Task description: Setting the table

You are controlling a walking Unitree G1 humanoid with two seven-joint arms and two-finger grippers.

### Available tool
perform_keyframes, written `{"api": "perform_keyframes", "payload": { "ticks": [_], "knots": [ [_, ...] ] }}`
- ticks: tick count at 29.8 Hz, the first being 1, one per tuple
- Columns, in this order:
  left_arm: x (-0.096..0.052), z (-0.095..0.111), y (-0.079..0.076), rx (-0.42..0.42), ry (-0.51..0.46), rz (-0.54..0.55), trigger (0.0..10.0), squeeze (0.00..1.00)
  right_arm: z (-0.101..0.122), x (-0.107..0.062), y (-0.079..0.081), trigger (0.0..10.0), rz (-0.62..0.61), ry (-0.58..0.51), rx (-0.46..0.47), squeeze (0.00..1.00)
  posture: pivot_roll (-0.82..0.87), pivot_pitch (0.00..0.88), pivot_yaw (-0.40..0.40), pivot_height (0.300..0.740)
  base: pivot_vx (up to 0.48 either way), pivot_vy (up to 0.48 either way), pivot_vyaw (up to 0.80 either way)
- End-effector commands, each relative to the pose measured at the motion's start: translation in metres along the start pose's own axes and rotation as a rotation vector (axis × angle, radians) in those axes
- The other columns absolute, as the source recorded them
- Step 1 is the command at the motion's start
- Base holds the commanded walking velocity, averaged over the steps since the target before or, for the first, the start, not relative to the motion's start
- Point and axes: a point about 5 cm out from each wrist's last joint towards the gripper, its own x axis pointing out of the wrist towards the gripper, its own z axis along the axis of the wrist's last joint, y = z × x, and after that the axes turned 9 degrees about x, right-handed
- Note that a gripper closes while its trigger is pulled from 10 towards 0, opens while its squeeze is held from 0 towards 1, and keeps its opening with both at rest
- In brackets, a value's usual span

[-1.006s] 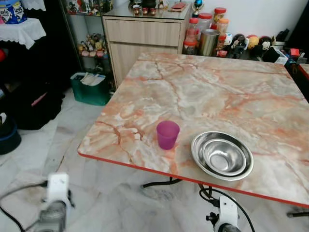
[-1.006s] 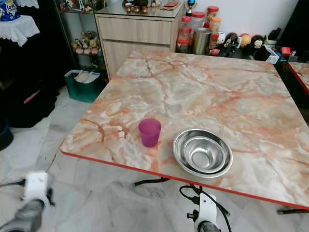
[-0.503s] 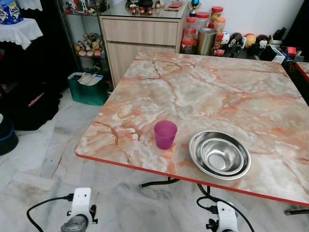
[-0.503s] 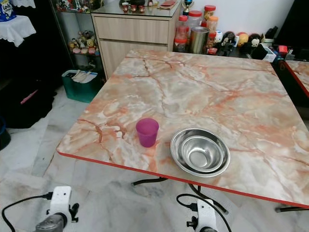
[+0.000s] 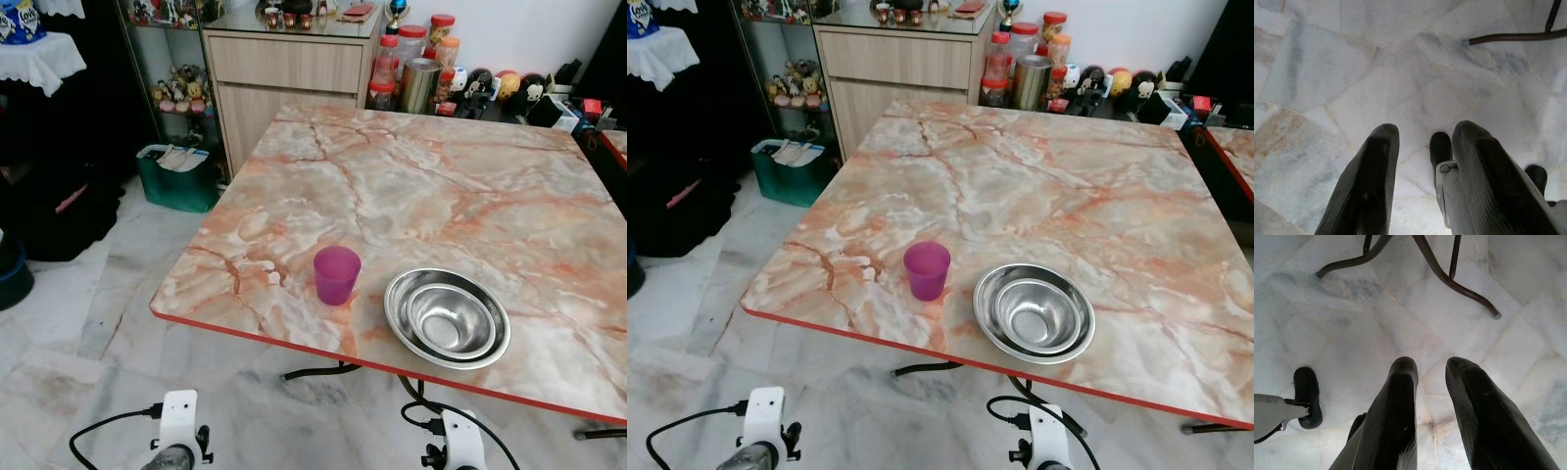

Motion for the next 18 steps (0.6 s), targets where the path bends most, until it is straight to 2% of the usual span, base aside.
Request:
{"api": "perform_keyframes", "payload": {
  "ticks": [1, 5, 18],
  "knots": [
    [-0.0012, -0.0063, 0.0037, 0.023, 0.021, 0.008, 10.0, 0.0, 0.0002, -0.0002, 0.0, 10.0, 0.006, -0.01, 0.02, 0.0, 0.04, 0.0, -0.018, 0.728, 0.0, -0.322, -0.66],
    [-0.0009, -0.0056, 0.0053, 0.019, 0.022, 0.016, 10.0, 0.0, 0.0026, 0.0, -0.0001, 10.0, 0.011, -0.016, 0.009, 0.0, 0.04, 0.0, -0.029, 0.728, 0.0, -0.332, -0.63],
    [-0.0015, -0.0079, 0.0048, 0.034, 0.026, 0.016, 10.0, 0.0, 0.0049, 0.0001, -0.0024, 10.0, 0.001, -0.019, -0.001, 0.0, 0.05, 0.0, -0.04, 0.728, 0.0, -0.352, 0.0]
  ]
}}
